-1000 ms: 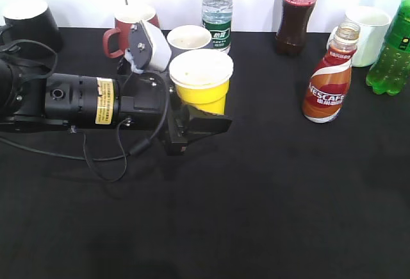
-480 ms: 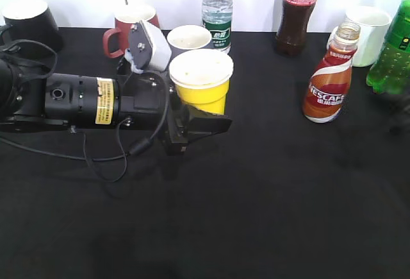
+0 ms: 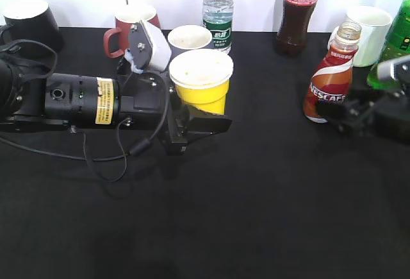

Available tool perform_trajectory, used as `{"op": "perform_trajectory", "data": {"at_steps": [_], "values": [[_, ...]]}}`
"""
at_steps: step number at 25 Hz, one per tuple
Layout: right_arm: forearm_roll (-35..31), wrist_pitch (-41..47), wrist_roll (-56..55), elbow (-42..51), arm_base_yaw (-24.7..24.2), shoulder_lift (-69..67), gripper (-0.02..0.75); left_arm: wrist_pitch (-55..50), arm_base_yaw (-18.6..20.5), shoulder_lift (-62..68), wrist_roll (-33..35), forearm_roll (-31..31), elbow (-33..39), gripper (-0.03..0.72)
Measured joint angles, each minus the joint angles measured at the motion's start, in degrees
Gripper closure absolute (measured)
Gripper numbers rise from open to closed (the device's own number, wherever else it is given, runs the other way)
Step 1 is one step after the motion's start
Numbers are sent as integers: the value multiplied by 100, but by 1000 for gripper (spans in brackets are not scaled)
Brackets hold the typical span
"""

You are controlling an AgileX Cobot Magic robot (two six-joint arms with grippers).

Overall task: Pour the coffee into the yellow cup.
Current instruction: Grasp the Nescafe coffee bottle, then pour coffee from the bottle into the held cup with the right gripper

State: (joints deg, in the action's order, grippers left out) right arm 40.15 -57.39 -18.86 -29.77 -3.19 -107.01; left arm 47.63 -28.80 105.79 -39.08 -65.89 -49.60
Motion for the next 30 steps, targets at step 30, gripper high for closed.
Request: {"op": "perform_trajectory", "data": {"at_steps": [30], "values": [[1434, -455, 233, -605, 0, 752, 191, 56, -341, 0, 0, -1, -104, 230]]}}
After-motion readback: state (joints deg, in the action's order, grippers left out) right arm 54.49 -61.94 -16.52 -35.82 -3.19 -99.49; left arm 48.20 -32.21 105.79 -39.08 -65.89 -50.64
